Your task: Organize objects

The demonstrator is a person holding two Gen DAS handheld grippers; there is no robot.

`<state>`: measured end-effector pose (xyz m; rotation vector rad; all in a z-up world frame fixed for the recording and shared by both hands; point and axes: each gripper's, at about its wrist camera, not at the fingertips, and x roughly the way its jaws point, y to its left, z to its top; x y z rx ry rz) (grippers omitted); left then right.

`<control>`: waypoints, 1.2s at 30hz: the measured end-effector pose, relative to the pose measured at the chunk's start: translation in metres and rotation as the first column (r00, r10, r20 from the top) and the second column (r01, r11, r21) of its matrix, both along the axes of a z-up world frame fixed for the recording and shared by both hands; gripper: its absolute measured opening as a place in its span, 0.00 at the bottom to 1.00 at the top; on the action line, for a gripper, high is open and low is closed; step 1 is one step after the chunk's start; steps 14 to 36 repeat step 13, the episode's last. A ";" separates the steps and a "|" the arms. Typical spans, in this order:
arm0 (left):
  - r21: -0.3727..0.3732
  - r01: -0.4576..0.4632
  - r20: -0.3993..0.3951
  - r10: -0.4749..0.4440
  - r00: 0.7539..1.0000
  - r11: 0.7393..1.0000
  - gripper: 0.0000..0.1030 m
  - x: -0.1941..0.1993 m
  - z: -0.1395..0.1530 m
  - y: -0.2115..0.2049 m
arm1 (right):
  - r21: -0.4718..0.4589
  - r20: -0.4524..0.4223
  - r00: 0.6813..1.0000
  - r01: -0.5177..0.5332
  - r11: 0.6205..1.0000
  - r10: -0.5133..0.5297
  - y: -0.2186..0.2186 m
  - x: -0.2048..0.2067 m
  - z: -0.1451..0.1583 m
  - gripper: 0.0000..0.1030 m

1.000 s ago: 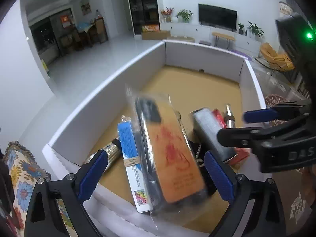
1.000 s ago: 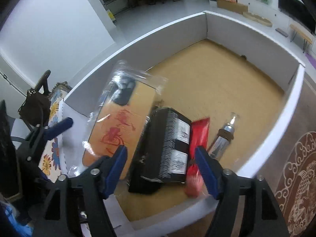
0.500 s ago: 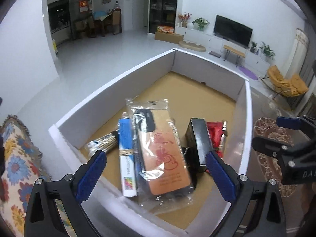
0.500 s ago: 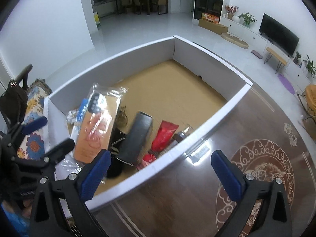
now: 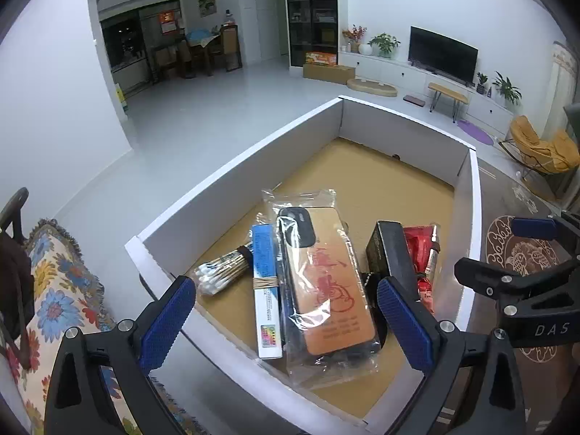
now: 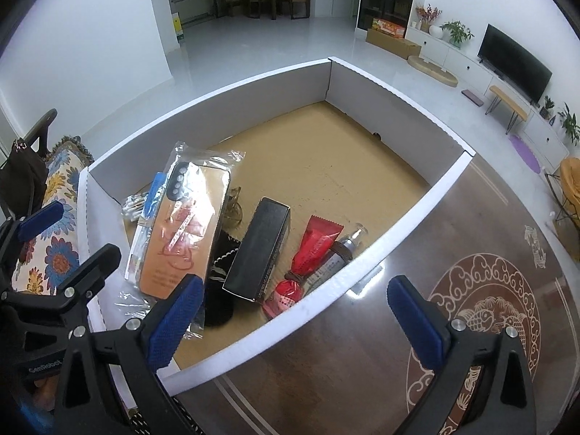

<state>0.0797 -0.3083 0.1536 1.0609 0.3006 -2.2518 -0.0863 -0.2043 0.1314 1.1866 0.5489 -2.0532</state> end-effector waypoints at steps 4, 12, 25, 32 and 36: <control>-0.002 -0.018 -0.006 0.018 1.000 1.000 0.99 0.002 0.002 -0.003 | 0.006 0.000 1.000 -0.003 1.000 0.003 -0.004 0.001 -0.001 0.99; -0.028 -0.044 -0.070 0.042 0.997 0.999 0.99 0.010 0.009 -0.004 | 0.006 0.003 1.000 -0.011 1.000 0.011 -0.011 0.002 -0.005 0.99; -0.041 -0.047 -0.069 0.045 0.997 0.998 0.99 0.010 0.009 -0.003 | 0.004 0.003 1.000 -0.011 1.000 0.011 -0.012 0.002 -0.006 0.99; -0.041 -0.047 -0.069 0.045 0.997 0.998 0.99 0.010 0.009 -0.003 | 0.004 0.003 1.000 -0.011 1.000 0.011 -0.012 0.002 -0.006 0.99; -0.041 -0.047 -0.069 0.045 0.997 0.998 0.99 0.010 0.009 -0.003 | 0.004 0.003 1.000 -0.011 1.000 0.011 -0.012 0.002 -0.006 0.99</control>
